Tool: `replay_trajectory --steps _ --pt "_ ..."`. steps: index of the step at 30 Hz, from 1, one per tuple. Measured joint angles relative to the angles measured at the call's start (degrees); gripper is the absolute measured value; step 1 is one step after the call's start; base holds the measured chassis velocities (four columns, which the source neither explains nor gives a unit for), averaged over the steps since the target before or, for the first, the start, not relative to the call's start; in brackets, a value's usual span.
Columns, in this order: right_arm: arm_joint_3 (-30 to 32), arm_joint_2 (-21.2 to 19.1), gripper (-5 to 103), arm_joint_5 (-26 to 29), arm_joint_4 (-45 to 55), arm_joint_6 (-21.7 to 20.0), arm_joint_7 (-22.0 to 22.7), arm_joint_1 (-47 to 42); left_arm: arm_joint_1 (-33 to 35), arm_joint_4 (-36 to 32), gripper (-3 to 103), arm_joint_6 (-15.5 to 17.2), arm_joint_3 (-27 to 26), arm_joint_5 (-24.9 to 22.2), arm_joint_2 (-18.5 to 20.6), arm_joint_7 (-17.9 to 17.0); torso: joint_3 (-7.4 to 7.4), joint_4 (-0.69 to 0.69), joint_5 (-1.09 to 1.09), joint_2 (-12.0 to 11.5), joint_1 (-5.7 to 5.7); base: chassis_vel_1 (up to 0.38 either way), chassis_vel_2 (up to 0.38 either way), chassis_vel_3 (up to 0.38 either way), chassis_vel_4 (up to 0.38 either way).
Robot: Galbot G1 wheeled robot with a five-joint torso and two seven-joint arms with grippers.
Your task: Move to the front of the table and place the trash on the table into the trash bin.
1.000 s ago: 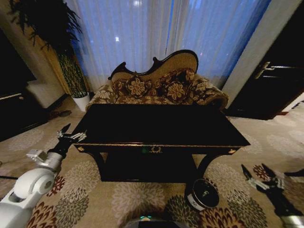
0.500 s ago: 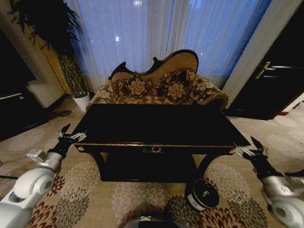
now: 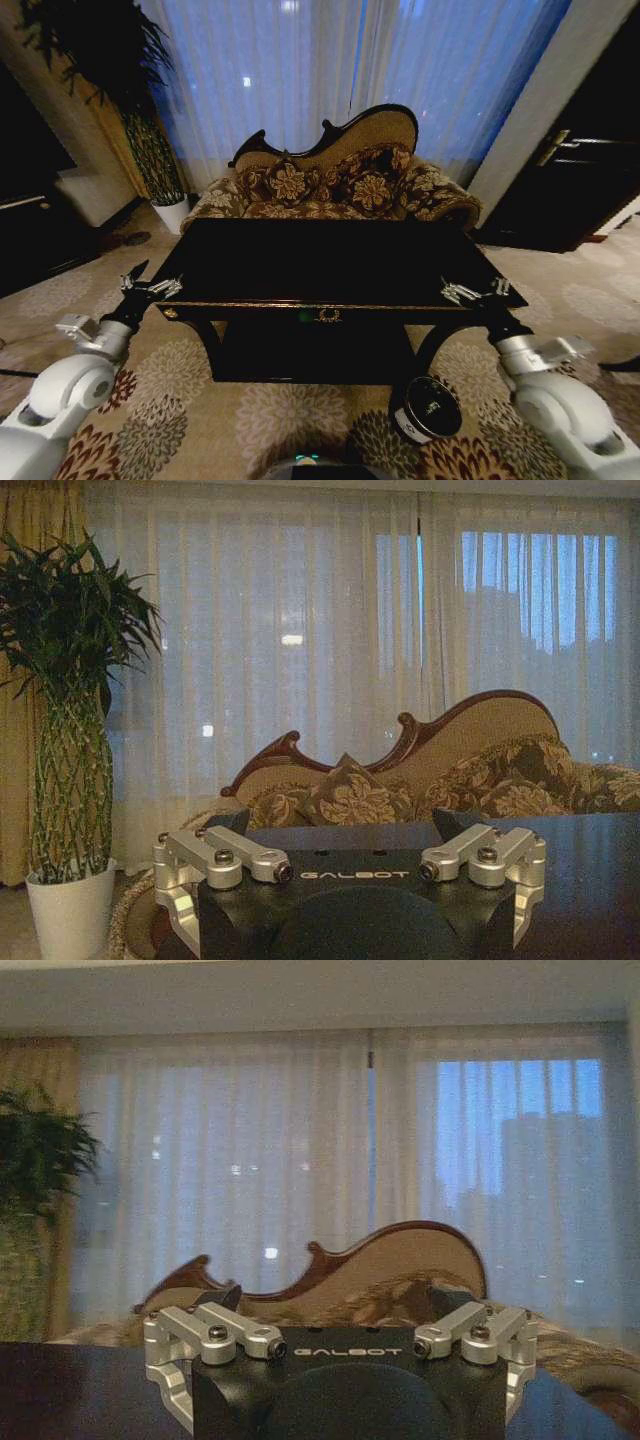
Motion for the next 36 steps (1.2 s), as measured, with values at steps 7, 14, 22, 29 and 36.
replay_trajectory --steps 7,14,22,29,36 --pt "-1.1 -1.1 100 0.5 -4.4 -0.1 2.9 3.8 0.0 0.0 100 0.0 0.0 0.0 0.0 0.0 0.00 -0.01 0.00 0.0 0.00 0.000 0.000 0.000 0.000" --pt "-2.1 -1.6 100 0.4 -7.3 0.1 3.2 5.8 0.0 0.0 100 0.0 0.0 0.0 0.0 0.0 0.00 -0.01 0.00 0.0 0.00 0.000 0.000 0.000 0.000" --pt "-2.5 -1.6 100 -0.2 -6.7 1.0 0.9 5.6 0.0 0.0 100 0.0 0.0 0.0 0.0 0.0 0.00 -0.01 0.00 0.0 -0.01 0.000 0.000 0.000 0.000" --pt "-2.4 -1.6 100 0.3 -6.5 1.1 0.3 5.6 0.0 0.0 100 0.0 0.0 0.0 0.0 0.0 0.00 -0.01 0.00 0.0 -0.01 0.000 0.000 0.000 0.000" --pt "-2.4 -1.6 100 0.3 -6.5 1.1 0.2 5.5 0.0 0.0 100 0.0 0.0 0.0 0.0 0.0 0.00 -0.01 0.00 0.0 -0.01 0.000 0.000 0.000 0.000"
